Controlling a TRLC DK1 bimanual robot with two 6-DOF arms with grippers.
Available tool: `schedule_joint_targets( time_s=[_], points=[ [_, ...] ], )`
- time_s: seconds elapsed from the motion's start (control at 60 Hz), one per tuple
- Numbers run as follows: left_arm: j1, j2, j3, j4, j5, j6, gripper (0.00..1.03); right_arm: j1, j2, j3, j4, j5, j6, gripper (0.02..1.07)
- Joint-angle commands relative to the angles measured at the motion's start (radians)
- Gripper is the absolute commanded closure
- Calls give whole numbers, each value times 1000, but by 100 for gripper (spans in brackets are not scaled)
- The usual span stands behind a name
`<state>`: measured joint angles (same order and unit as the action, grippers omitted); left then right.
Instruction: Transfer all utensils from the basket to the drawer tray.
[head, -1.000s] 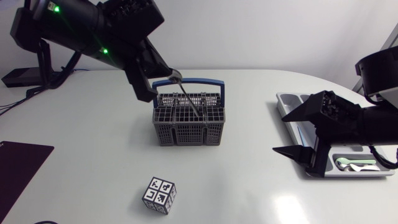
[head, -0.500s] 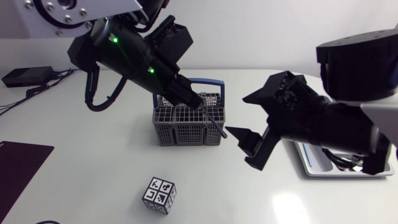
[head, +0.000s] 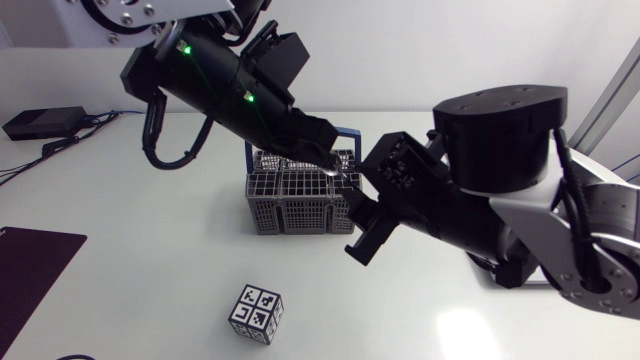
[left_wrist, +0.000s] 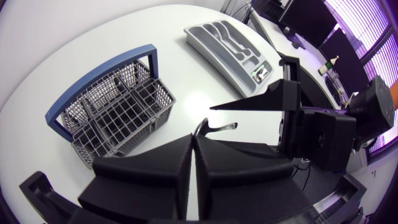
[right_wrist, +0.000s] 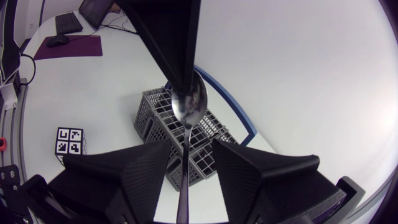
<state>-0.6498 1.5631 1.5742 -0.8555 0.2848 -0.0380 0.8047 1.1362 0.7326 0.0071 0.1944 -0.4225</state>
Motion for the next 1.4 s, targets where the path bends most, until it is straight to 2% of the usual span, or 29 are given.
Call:
schedule_joint_targets(
  time_s=[0.0,0.033,0.15,0.233,0.333,0.533,0.683,0.767,0.883,1.133,1.283,1.383],
  points=[
    [7,35,33,-16,27,-33,100,16,36,-15,24,23,4,72],
    [7,38,38,-19,28,-33,100,17,43,-12,25,25,2,72],
    [9,46,43,-25,31,-34,100,17,56,-9,40,37,-5,83],
    [10,48,44,-25,31,-33,100,17,59,-10,51,42,-12,97],
    [12,46,47,-25,31,-33,98,16,60,-12,50,42,-16,100],
    [22,41,66,-36,33,-34,76,13,57,-19,42,22,-22,102],
    [24,35,99,-51,53,-28,45,11,57,-27,13,-10,-25,102],
    [24,23,110,-50,53,-26,31,8,50,-30,-12,-41,-27,102],
    [55,-3,125,-48,44,-13,20,-52,7,-41,-78,-144,-41,102],
    [113,-60,89,-48,1,41,6,-297,-118,-75,-259,-409,-144,102],
    [134,-100,35,-37,-16,70,5,-506,-187,-88,-397,-564,-303,102],
    [148,-138,-17,-1,-45,82,5,-699,-207,-87,-506,-687,-464,102]
  ],
)
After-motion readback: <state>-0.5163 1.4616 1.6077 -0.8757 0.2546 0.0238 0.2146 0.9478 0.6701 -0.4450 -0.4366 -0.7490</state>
